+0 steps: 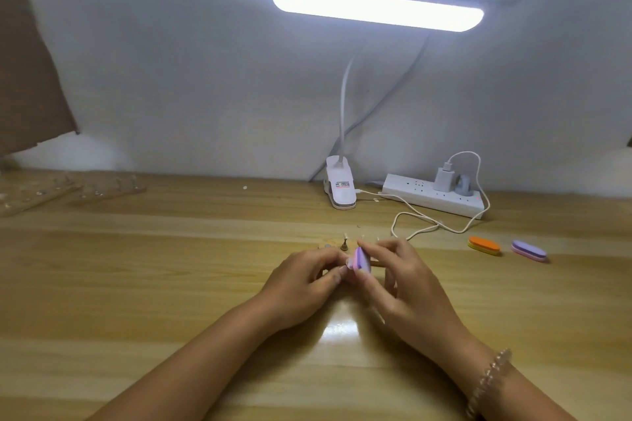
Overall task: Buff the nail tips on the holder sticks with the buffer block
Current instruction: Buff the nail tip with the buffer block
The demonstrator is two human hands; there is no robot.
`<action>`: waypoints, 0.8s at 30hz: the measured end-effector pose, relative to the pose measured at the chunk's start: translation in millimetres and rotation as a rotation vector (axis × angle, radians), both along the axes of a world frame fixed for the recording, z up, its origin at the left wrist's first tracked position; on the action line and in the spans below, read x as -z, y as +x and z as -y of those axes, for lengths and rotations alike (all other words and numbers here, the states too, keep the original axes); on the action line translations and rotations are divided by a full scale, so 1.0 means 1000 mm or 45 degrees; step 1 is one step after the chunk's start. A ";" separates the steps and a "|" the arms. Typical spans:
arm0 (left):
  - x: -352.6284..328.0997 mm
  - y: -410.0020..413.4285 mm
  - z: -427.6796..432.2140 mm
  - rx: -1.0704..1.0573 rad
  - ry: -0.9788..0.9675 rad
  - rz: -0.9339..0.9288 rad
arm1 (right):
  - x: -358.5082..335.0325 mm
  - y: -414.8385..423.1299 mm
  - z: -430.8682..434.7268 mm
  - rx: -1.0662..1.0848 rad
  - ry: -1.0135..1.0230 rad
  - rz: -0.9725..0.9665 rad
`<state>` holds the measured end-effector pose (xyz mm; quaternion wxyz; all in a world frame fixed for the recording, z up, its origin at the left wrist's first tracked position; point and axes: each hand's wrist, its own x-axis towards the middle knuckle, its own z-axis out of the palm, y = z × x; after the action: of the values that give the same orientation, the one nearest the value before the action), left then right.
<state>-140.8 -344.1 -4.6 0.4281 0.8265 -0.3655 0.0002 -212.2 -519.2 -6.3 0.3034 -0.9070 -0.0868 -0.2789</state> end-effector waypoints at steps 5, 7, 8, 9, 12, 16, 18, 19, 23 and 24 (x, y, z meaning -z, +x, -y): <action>-0.001 0.000 0.000 0.009 -0.007 -0.023 | 0.001 -0.002 -0.002 0.004 -0.072 0.034; -0.001 -0.001 0.000 0.010 -0.005 -0.020 | 0.001 0.000 0.001 0.070 -0.050 0.017; -0.002 -0.002 0.000 0.014 -0.004 -0.014 | 0.001 0.000 0.001 0.064 -0.089 0.030; -0.002 -0.002 0.000 0.017 0.000 -0.010 | 0.002 -0.002 0.000 0.042 -0.121 0.044; -0.001 -0.001 0.000 0.000 0.017 -0.014 | 0.003 -0.002 -0.001 0.030 -0.082 0.047; -0.002 -0.002 0.002 -0.018 0.033 -0.058 | 0.000 0.003 0.004 0.092 0.068 0.022; -0.002 -0.002 0.002 -0.024 0.054 -0.063 | 0.000 0.001 0.002 0.075 0.094 0.055; -0.001 -0.001 0.002 -0.032 0.075 -0.049 | 0.000 0.000 -0.001 0.045 0.085 0.066; -0.002 -0.001 0.002 -0.051 0.102 -0.009 | -0.001 0.001 -0.001 0.044 0.018 0.039; -0.002 -0.001 0.002 -0.044 0.096 -0.007 | -0.002 0.001 0.000 0.067 0.032 0.028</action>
<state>-141.7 -346.2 -2.7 0.3974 0.8483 -0.3497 -0.0087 -211.7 -519.2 -4.6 0.3063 -0.9020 -0.0627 -0.2977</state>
